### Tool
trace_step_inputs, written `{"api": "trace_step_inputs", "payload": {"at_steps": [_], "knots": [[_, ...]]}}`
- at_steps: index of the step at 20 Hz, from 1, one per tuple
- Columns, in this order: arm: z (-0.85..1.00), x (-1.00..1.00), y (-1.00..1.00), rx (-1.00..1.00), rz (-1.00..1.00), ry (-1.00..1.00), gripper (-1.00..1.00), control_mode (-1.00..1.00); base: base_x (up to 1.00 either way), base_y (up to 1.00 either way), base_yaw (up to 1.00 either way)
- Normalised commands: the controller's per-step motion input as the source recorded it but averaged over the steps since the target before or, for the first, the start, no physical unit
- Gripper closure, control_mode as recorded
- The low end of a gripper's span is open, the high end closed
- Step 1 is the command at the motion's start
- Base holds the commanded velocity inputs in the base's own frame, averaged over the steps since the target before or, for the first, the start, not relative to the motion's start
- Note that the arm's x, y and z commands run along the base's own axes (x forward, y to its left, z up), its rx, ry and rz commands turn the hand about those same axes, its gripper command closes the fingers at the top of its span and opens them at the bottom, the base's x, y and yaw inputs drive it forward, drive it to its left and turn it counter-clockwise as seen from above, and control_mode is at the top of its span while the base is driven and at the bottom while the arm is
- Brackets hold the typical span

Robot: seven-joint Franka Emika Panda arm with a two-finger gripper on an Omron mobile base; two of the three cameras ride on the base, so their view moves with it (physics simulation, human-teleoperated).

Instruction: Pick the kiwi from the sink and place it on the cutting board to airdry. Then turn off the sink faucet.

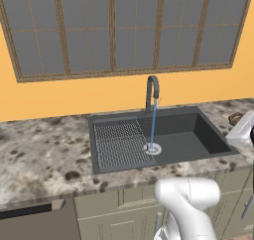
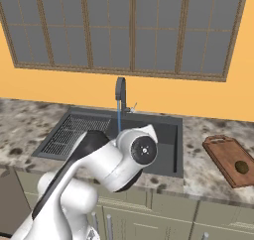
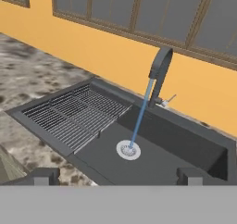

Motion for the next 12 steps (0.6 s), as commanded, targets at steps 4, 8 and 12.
{"api": "trace_step_inputs", "payload": {"at_steps": [4,8,12], "knots": [[0.00,0.29,0.04,0.00,0.06,0.00,-1.00,-1.00,0.00,0.00,0.00],[0.00,0.25,0.05,0.00,0.09,0.00,-1.00,-1.00,0.00,0.00,0.00],[0.00,0.33,0.14,0.00,0.11,0.00,-1.00,-1.00,0.00,0.00,0.00]]}}
